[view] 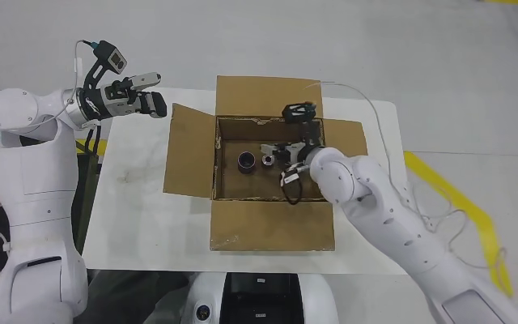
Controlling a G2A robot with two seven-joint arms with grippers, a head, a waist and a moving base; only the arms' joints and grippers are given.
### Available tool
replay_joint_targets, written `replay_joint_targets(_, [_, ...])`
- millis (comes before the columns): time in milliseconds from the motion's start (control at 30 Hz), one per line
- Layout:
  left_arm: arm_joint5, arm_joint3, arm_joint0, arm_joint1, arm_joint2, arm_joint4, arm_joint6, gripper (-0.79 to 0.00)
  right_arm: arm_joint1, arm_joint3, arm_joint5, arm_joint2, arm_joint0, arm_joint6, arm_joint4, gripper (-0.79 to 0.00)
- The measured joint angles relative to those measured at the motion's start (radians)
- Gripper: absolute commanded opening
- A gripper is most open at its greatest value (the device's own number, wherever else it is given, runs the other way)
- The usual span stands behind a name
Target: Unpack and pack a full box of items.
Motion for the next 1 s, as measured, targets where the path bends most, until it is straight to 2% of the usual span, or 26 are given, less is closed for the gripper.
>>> replay_joint_targets(267, [0.0,0.0,0.0,0.0,0.0,0.0,0.0,0.0,-0.022,0.077,0.028,-0.024,0.024,0.027,-0.019,-0.012])
replay_joint_targets(333, [0.0,0.0,0.0,0.0,0.0,0.0,0.0,0.0,-0.027,0.092,0.036,-0.03,0.028,0.026,-0.03,-0.145])
replay_joint_targets(400, [0.0,0.0,0.0,0.0,0.0,0.0,0.0,0.0,-0.033,0.108,0.057,-0.044,0.034,0.023,-0.056,-0.188])
replay_joint_targets(667, [0.0,0.0,0.0,0.0,0.0,0.0,0.0,0.0,-0.064,0.164,0.114,-0.088,0.053,0.029,-0.103,-0.099])
replay_joint_targets(1000, [0.0,0.0,0.0,0.0,0.0,0.0,0.0,0.0,-0.09,0.207,0.139,-0.096,0.048,0.031,-0.117,-0.102])
